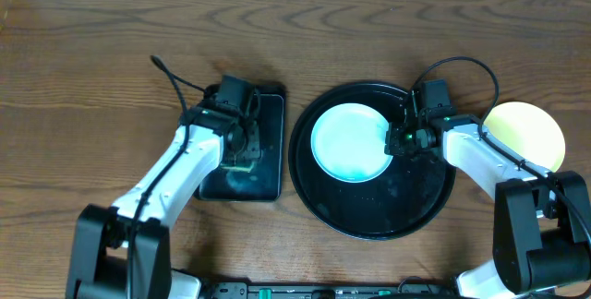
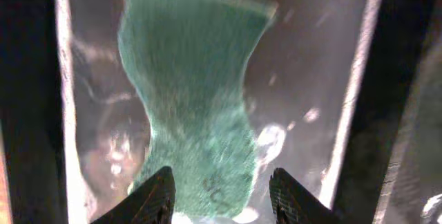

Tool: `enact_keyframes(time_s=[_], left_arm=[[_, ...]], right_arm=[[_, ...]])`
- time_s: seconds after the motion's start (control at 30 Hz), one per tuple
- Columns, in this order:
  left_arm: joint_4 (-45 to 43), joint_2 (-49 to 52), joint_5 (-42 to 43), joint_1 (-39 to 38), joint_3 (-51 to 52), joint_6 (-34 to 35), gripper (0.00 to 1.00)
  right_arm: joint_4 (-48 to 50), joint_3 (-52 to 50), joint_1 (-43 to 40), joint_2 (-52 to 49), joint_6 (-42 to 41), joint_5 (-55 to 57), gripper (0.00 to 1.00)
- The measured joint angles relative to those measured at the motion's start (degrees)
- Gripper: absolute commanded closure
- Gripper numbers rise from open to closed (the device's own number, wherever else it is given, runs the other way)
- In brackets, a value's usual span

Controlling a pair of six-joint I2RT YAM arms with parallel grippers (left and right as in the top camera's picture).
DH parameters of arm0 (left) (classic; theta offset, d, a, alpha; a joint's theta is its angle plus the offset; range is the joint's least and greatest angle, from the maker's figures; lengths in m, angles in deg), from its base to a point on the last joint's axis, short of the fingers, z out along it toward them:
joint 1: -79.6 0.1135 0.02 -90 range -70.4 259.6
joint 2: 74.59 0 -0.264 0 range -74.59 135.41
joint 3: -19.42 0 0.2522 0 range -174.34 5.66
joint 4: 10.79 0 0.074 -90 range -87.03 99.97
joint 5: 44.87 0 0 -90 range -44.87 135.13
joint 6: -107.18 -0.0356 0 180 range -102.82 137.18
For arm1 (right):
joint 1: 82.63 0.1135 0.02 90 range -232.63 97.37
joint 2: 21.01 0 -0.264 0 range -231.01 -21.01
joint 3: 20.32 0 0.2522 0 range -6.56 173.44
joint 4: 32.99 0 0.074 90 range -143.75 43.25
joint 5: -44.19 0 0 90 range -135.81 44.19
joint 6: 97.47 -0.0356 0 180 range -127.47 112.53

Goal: Clean dirty plates on tray and stack at the side
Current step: 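Wipe the sponge on the black rectangular tray with the left gripper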

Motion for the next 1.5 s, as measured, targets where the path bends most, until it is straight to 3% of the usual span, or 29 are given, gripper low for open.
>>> enact_keyframes(time_s=[0.27,0.53,0.87,1.13,1.17,1.2,1.5], left_arm=[[-6.6,-0.8,-2.0,0.0,0.0,0.7,0.54],[-7.0,2.8,-5.8,0.0,0.0,2.1,0.56],[-9.0,9.8,-7.0,-0.1,-0.1,4.0,0.76],[-9.4,12.8,-7.8,-0.2,-1.8,4.5,0.74],[-9.5,12.9,-8.0,-0.2,-2.0,4.6,0.89],[-9.7,13.0,-8.0,-0.2,-2.1,4.6,0.92],[-9.4,12.6,-8.4,-0.3,-2.1,4.8,0.93]], right_arm=[[0.0,0.0,0.0,0.0,0.0,0.0,0.99],[0.0,0.0,0.0,0.0,0.0,0.0,0.99],[0.0,0.0,0.0,0.0,0.0,0.0,0.99],[0.0,0.0,0.0,0.0,0.0,0.0,0.99],[0.0,0.0,0.0,0.0,0.0,0.0,0.99],[0.0,0.0,0.0,0.0,0.0,0.0,0.99],[0.0,0.0,0.0,0.0,0.0,0.0,0.99]])
